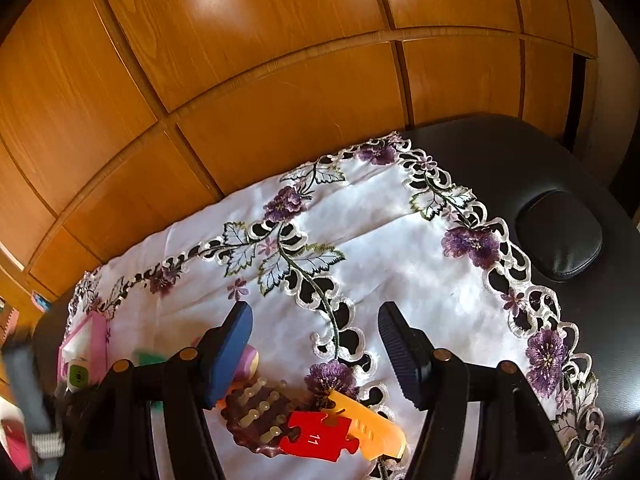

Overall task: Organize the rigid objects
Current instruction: 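Grasp the green flanged spool with the left tool, then lift the green spool with the left tool while the right tool approaches the brown pegged toy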

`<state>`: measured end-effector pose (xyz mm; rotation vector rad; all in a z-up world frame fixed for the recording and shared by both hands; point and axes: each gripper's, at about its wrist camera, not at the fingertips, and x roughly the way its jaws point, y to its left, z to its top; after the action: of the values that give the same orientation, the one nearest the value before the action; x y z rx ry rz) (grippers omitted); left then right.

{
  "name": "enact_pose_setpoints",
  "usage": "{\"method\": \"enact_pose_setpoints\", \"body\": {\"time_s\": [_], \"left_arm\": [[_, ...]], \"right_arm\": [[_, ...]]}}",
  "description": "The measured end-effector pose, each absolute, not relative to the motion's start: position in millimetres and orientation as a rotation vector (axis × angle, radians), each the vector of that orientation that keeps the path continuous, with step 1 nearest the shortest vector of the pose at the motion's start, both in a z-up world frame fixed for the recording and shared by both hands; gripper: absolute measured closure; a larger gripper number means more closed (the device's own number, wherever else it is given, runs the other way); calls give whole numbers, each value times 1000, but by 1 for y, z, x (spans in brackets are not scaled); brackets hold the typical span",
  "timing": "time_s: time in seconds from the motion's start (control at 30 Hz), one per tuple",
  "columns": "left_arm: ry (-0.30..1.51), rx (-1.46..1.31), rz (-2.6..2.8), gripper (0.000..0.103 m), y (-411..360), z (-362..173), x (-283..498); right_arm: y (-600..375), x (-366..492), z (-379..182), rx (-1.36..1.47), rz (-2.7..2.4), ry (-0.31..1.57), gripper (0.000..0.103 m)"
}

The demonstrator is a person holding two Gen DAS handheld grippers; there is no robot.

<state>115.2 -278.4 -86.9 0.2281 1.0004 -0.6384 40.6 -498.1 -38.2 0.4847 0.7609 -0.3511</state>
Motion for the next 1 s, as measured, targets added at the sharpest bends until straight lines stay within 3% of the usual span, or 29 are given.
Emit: {"method": "enact_pose_setpoints", "body": {"time_s": [0.3, 1.0], "left_arm": [[929, 297, -635, 73, -259, -116, 42], [856, 315, -612, 73, -262, -121, 33]], "right_arm": [[-498, 43, -42, 453, -378, 782, 37], [-484, 48, -43, 448, -272, 807, 37]]}}
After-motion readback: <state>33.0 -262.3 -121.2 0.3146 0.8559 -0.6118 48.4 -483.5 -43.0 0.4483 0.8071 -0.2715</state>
